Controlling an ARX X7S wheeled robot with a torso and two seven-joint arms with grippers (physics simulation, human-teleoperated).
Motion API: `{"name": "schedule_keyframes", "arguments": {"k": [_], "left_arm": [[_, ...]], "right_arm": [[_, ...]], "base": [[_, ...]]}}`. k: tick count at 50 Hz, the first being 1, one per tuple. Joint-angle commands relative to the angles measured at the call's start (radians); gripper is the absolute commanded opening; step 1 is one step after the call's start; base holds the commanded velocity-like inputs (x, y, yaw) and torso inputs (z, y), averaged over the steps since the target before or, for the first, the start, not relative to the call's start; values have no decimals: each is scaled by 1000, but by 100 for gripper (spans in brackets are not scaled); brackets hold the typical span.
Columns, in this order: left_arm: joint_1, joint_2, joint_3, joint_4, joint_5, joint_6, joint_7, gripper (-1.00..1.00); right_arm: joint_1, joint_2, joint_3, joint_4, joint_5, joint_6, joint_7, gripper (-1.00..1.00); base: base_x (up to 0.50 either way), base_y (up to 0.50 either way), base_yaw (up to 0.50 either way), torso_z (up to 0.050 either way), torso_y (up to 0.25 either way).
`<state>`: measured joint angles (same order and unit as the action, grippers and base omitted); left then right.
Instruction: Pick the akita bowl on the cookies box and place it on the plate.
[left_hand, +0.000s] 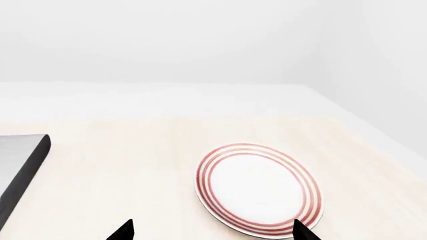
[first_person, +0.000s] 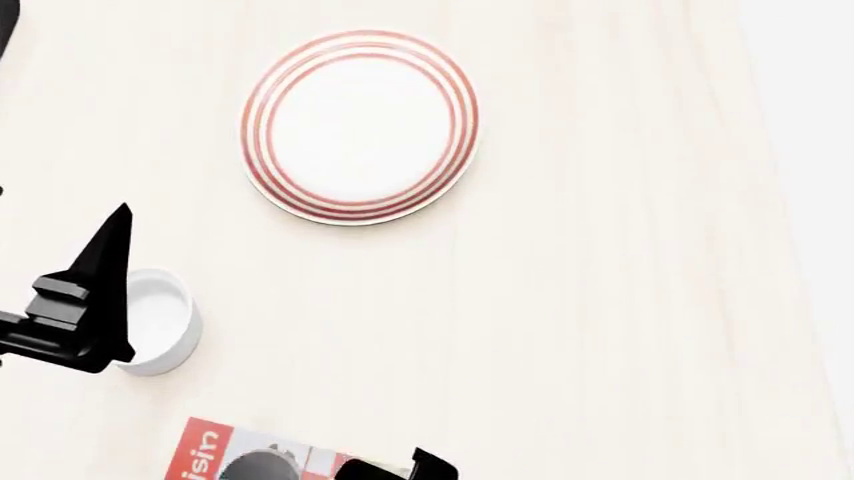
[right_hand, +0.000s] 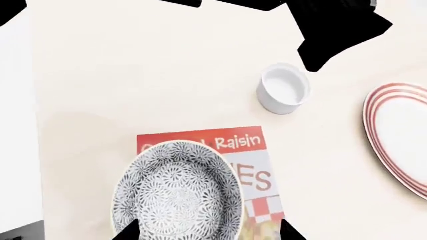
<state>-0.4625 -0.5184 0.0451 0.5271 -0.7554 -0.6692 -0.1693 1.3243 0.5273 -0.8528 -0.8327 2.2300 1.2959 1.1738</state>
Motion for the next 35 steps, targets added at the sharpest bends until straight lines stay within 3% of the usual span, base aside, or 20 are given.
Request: {"name": "schedule_keyframes", "arguments": {"k": [1,18,35], "left_arm": [[2,-1,2,-2,3,10,2,100],[10,-9,3,7,-3,15,6,100],[20,-12,1,5,-4,28,10,100]], "right_arm": [[37,-59,-117,42,24,2,32,100],[85,-164,-224,66,46,-19,54,100],[43,-203,-282,88,-5,-11,41,100]], "base": [[0,0,0,0,0],[0,0,0,0,0],[0,0,0,0,0]]}}
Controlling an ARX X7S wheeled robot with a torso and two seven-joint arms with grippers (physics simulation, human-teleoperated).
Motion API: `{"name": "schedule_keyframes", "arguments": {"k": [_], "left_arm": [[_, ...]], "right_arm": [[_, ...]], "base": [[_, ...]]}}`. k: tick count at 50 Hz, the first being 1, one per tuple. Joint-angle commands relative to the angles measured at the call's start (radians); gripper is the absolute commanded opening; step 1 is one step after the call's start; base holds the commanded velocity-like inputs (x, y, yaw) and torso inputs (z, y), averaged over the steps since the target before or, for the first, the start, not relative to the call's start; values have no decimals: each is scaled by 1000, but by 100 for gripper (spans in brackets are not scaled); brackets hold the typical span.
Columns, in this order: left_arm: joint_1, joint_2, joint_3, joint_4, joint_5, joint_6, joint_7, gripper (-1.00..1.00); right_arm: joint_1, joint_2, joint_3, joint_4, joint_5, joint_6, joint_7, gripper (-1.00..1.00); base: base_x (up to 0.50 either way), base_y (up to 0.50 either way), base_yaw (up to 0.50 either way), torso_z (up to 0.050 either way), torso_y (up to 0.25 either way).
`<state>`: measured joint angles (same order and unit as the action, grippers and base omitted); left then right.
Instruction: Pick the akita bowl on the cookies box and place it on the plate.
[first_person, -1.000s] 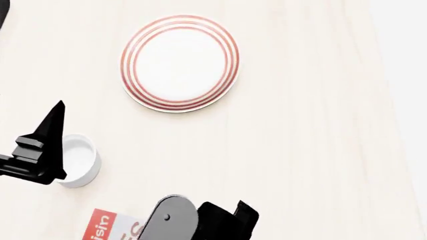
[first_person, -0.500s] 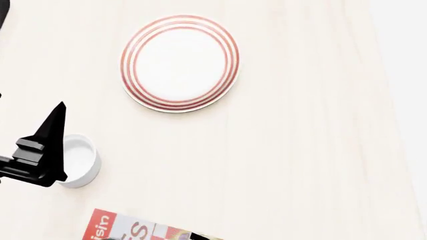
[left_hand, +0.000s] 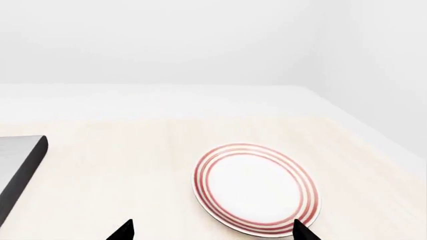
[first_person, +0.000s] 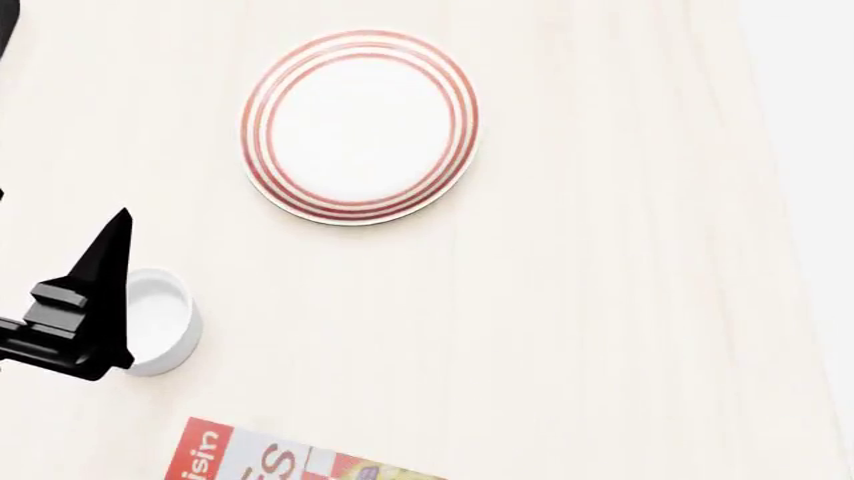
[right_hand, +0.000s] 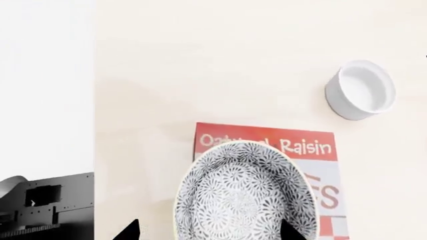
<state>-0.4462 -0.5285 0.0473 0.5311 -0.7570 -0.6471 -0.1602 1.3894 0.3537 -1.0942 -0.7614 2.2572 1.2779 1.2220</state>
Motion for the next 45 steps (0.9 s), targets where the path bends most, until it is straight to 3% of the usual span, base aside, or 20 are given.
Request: {"name": "schedule_keyframes", "arguments": {"k": [1,24,45], "left_arm": [[4,-2,-1,1,-2,7,1,100],[14,-3,3,-13,1,20,5,100],[23,-8,0,-14,-4,27,4,100]], "right_arm": [[-25,-30,-42,17,-37,9,-9,100],[-62,-19,-136,72,-133,62,-4,100],[-57,-74,-157,71,-159,76,-53,100]], "base": [[0,0,0,0,0],[0,0,0,0,0],[0,0,0,0,0]]}}
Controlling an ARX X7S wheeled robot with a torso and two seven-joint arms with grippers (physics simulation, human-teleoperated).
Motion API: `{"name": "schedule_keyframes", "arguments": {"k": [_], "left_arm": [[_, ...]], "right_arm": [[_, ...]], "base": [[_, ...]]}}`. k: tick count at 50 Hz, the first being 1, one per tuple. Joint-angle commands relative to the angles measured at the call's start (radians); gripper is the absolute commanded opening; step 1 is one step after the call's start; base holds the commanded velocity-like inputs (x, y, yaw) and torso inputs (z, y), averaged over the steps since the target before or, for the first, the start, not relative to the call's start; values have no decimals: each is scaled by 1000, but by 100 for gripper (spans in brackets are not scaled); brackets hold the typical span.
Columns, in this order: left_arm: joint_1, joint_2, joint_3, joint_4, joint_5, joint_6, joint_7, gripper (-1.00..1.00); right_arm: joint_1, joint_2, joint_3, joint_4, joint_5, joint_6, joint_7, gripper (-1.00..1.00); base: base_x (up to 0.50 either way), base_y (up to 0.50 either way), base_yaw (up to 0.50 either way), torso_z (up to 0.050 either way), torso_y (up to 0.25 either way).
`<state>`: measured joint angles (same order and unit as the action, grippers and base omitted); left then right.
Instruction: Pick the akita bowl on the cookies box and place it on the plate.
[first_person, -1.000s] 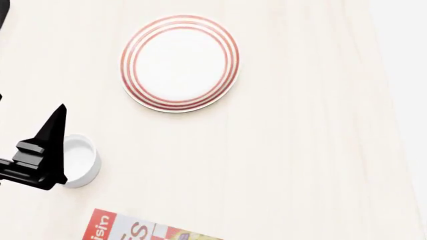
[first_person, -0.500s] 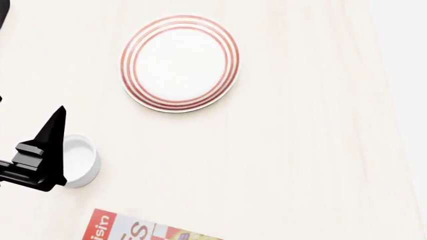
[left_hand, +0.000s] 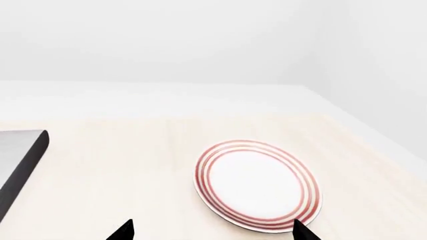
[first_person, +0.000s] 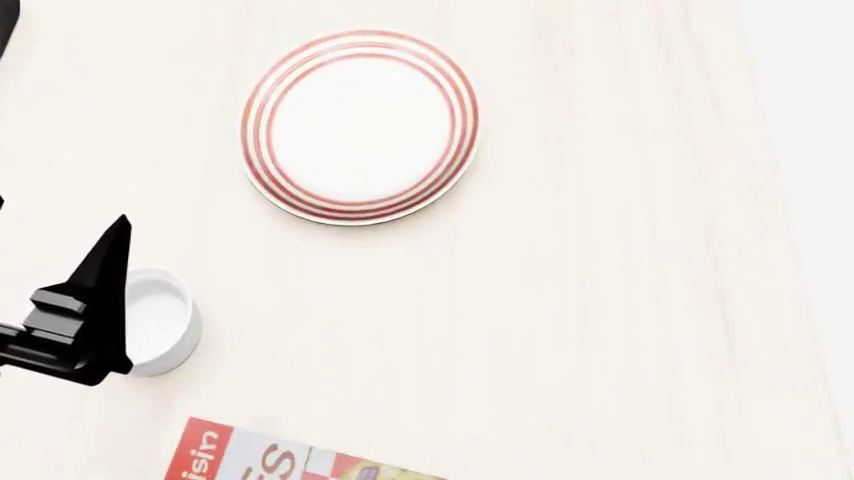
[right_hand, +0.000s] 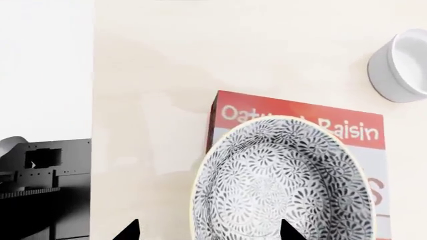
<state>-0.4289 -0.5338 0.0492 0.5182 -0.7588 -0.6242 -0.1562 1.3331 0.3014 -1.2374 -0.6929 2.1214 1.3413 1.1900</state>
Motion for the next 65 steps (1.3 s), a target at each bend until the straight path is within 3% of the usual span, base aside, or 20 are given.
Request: {"name": "schedule_keyframes", "arguments": {"k": [1,23,24,49,65], "left_arm": [[6,-3,-2,-3,-3,5,1,100],[8,-7,-4,-5,-11,7,-1,100],[7,-7,-3,-7,-10,8,-1,100],[8,-14,-2,-4,-15,10,-4,100],[14,-19,-5,4,-24,10,-8,100]], "right_arm": [[-2,-21,-14,4,-27,15,-24,100],[-41,-2,-15,18,-119,53,-102,100],[-40,-3,-14,14,-125,57,-104,-100],[27,11,-80,-2,-135,49,-35,-100],[257,50,-148,-17,-100,74,141,-100]], "base": [[0,0,0,0,0],[0,0,0,0,0],[0,0,0,0,0],[0,0,0,0,0],[0,0,0,0,0]]}}
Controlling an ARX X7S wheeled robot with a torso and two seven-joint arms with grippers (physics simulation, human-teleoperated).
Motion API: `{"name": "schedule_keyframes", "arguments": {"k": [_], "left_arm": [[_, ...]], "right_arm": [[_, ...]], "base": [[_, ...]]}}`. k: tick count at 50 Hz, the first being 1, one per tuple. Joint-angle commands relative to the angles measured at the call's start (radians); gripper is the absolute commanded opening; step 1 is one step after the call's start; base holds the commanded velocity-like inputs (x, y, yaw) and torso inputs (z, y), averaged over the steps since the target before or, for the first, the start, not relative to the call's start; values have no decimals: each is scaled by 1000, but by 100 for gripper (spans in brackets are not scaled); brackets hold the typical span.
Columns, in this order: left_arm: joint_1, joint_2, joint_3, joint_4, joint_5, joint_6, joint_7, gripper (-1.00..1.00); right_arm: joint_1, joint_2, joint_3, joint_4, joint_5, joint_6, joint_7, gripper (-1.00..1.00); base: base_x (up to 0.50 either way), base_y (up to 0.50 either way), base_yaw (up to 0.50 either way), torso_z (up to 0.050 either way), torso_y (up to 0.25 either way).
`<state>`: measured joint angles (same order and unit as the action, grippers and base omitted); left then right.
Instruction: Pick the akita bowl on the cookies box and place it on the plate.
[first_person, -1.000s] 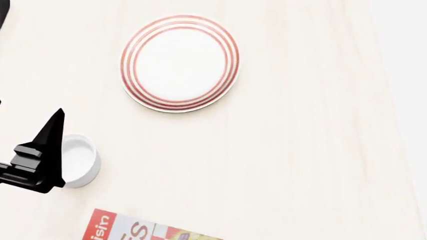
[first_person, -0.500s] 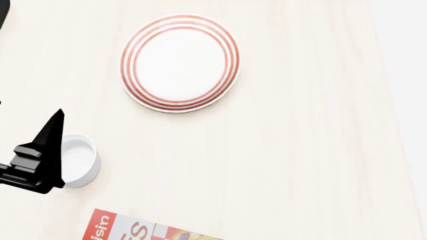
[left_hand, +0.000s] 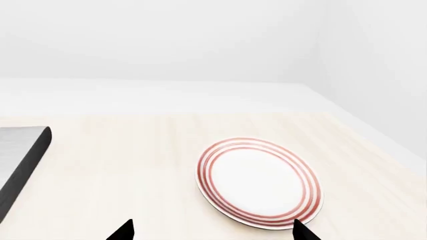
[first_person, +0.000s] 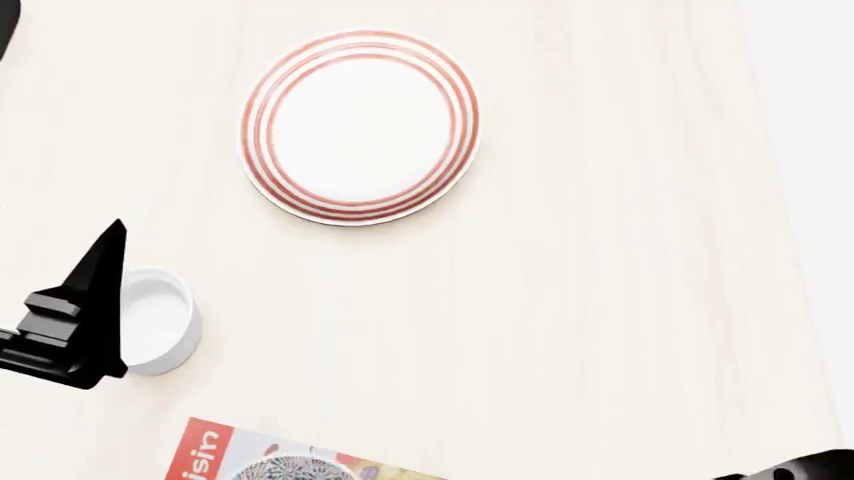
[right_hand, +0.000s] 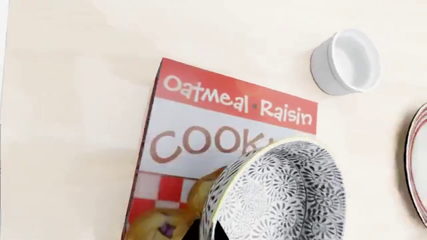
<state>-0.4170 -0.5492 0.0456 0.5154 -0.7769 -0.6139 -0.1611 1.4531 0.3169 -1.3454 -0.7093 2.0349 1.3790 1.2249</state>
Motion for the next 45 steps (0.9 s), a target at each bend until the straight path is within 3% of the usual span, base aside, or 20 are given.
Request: {"name": "schedule_keyframes", "arguments": {"k": [1,17,24,30,34,41,45], "left_arm": [[3,-4,-1,6,-5,0,-3,100],[0,-8,-2,13,-14,-6,-11,100],[0,-10,0,14,-15,-6,-12,100],[-1,-11,5,18,-14,-6,-12,100],[-3,-11,11,21,-14,-8,-13,100],[-1,-13,18,19,-5,-5,-10,100],[2,-14,26,17,2,0,-5,100]], "right_arm": [[146,37,-43,-2,-9,37,108,-100],[300,68,-154,-27,12,69,216,-100],[325,118,-147,-19,-21,107,175,-100],[311,162,-109,-11,-148,171,53,-100],[348,209,-94,-33,-416,177,-222,-100],[406,260,-206,-35,-812,52,-543,-100],[421,266,-281,2,-952,-32,-637,-100]], "base": [[0,0,0,0,0],[0,0,0,0,0],[0,0,0,0,0],[0,0,0,0,0],[0,0,0,0,0],[0,0,0,0,0],[0,0,0,0,0]]}}
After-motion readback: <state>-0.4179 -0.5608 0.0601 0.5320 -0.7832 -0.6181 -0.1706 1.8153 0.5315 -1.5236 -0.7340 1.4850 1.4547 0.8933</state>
